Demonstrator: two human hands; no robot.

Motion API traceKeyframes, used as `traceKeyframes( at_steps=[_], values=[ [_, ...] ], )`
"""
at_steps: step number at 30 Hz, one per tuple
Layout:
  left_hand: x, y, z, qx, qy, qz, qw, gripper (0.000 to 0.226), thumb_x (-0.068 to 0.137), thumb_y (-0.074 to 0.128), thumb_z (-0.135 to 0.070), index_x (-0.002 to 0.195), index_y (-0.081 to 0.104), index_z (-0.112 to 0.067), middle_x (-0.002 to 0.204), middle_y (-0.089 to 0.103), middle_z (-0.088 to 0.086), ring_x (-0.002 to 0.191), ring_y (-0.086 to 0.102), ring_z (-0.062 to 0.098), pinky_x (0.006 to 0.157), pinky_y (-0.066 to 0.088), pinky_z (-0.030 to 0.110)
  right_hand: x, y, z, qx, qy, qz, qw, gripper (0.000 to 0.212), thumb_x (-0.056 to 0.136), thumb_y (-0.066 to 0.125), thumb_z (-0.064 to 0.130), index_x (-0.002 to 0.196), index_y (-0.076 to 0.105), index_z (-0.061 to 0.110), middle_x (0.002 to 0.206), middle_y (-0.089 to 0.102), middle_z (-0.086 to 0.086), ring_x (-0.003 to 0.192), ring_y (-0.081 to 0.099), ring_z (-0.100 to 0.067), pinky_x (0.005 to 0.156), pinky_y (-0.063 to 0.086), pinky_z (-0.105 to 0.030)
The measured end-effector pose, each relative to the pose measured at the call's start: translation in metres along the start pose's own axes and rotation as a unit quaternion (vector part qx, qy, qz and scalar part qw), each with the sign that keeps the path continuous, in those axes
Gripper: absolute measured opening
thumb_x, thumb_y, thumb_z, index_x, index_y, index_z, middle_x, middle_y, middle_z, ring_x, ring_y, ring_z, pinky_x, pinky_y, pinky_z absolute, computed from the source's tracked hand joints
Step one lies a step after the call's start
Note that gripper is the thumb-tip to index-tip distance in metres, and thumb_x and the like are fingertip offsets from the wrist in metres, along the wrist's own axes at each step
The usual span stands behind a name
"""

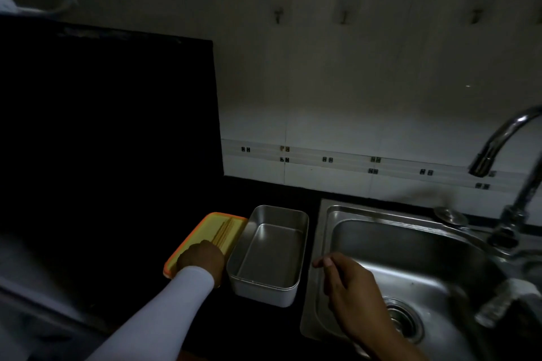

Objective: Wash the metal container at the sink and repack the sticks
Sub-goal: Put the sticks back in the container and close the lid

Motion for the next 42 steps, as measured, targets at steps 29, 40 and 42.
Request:
traceKeyframes(
  at_steps=[29, 40, 42],
  values=[
    [-0.043, -0.025, -0.080, -0.159, 0.164, 0.092, 0.969, 0.040, 0.105, 0.049, -0.014, 0.144, 0.060, -0.012, 0.151, 0.057, 0.018, 0.137, 0.055, 0.034, 0.116, 0.043, 0.039, 0.058, 0.083, 0.074, 0.312, 0.328, 0.199, 0.869, 0.025, 0.101, 0.052, 0.041, 0.096, 0.064, 0.020, 0.121, 0.069, -0.021, 0.113, 0.066, -0.038, 0.105, 0.051, -0.053],
    [-0.053, 0.027, 0.023, -0.231, 0.088, -0.272, 0.930, 0.046, 0.072, 0.081, -0.005, 0.105, 0.075, -0.036, 0.105, 0.067, -0.002, 0.102, 0.066, 0.029, 0.088, 0.059, 0.043, 0.029, 0.056, 0.055, 0.179, 0.148, 0.101, 0.968, 0.026, 0.100, 0.058, 0.039, 0.090, 0.075, 0.021, 0.085, 0.077, 0.009, 0.083, 0.071, -0.003, 0.070, 0.048, -0.021],
    [-0.048, 0.048, 0.042, -0.195, 0.086, -0.237, 0.948, 0.038, 0.070, 0.090, -0.036, 0.106, 0.078, -0.040, 0.116, 0.067, -0.008, 0.112, 0.062, 0.027, 0.095, 0.056, 0.041, 0.020, 0.050, 0.047, 0.184, 0.115, 0.052, 0.975, 0.024, 0.101, 0.060, 0.029, 0.083, 0.074, 0.023, 0.078, 0.077, 0.011, 0.073, 0.068, 0.007, 0.068, 0.047, -0.018]
  ],
)
Point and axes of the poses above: each hand's wrist, its own x-axis towards the middle knuckle, its own y-axis out of the palm, z = x × y, the point moved 1 cm from there along x, towards the middle knuckle
